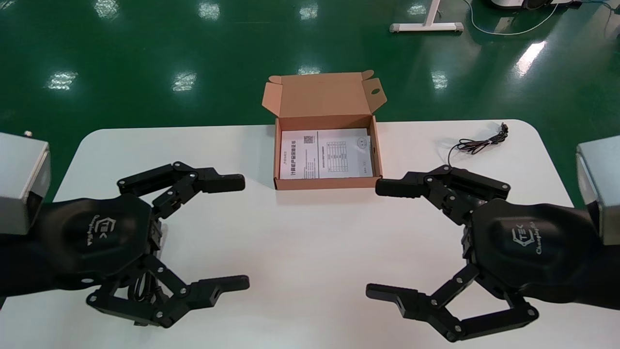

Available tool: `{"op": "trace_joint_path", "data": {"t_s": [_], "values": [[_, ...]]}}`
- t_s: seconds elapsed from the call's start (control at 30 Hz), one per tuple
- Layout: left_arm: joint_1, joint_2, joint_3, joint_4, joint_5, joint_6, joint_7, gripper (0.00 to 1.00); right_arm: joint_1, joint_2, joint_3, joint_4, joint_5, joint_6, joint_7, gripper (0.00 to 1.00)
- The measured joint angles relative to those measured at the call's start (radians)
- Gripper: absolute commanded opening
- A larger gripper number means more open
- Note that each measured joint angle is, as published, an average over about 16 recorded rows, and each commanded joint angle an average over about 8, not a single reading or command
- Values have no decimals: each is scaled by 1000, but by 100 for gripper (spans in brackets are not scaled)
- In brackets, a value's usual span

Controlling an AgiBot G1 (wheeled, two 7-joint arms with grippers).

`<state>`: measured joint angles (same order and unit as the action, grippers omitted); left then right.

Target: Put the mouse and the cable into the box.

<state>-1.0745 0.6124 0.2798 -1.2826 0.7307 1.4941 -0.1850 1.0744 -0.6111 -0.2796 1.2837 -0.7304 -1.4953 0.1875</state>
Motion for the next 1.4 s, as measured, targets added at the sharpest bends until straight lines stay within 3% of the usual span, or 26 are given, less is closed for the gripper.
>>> {"op": "trace_joint_path", "data": {"t_s": [0.47, 0.7, 0.9, 1.13, 1.4], "values": [[10, -5, -2, 4, 4, -5, 5, 100, 0, 6, -1, -4, -20, 8, -12, 100], [94, -37, -28, 4, 16, -65, 55, 100, -16, 28, 1, -32, -110, 92, -53, 100], [273, -93, -88, -19, 17, -174, 139, 100, -53, 52, 7, -73, -220, 223, -101, 100], [563, -147, -182, -50, -22, -286, 255, 100, -105, 54, 10, -129, -312, 365, -149, 100], [861, -120, -290, -61, -93, -376, 387, 100, -124, 17, -1, -209, -373, 446, -212, 100]]}}
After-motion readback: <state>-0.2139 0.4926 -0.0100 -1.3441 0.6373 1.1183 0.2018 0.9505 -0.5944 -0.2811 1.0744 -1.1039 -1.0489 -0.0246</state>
